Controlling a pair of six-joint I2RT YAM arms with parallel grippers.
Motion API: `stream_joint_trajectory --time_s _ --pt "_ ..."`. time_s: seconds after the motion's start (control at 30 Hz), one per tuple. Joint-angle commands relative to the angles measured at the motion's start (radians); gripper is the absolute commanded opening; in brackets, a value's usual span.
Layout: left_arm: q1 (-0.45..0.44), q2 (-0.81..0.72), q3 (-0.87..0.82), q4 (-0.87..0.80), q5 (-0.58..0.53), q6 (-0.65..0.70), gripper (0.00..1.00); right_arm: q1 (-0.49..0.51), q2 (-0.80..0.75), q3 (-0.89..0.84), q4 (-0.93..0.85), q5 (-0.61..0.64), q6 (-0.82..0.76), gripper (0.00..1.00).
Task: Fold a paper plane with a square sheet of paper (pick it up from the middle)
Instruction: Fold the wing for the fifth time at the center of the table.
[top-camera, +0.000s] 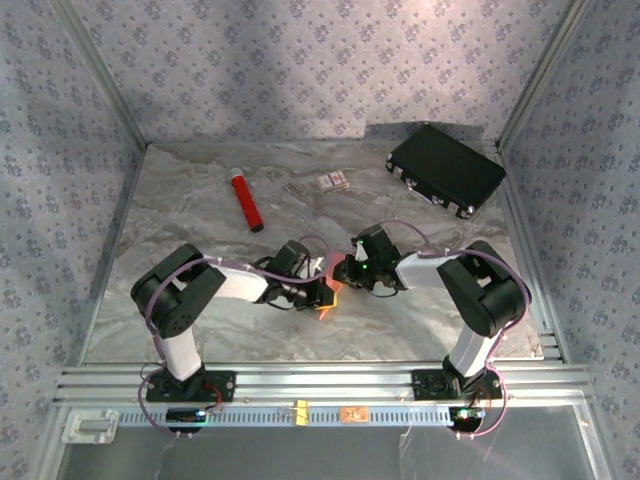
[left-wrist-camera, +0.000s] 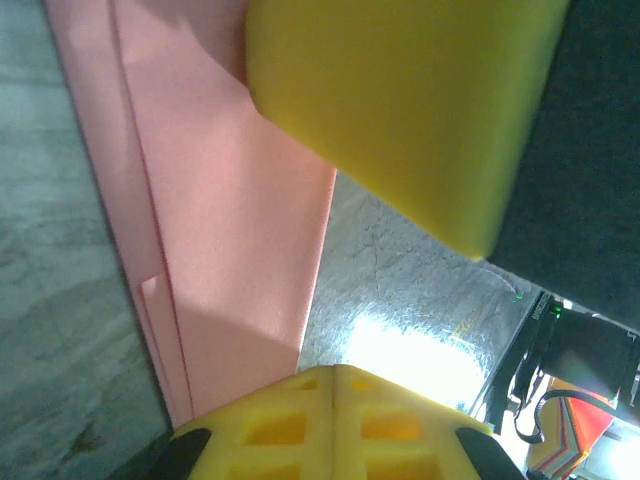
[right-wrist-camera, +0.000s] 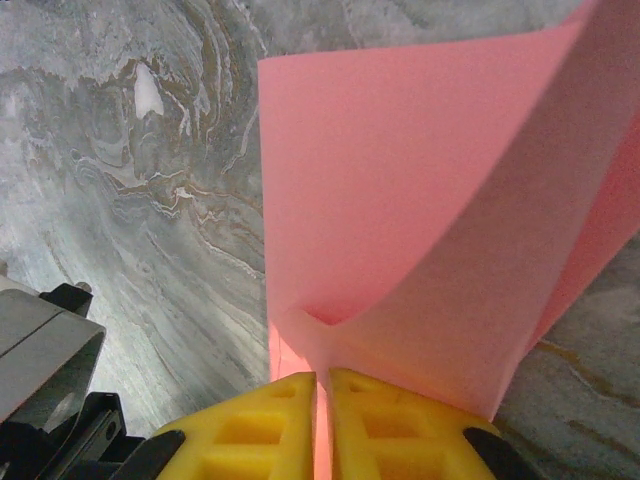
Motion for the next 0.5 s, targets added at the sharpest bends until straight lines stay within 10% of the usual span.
stream_joint_trajectory --time_s 0.0,0.47 --pt "-0.023 -0.004 -0.055 -0.056 -0.010 0.015 0.01 0.008 0.065 -0.036 -0.126 0.101 -0.004 0.14" --pt "-0.043 -0.125 -0.129 -0.205 -0.032 0.087 0.01 0.005 0.060 -0.033 -0.140 0.105 -0.008 0.14"
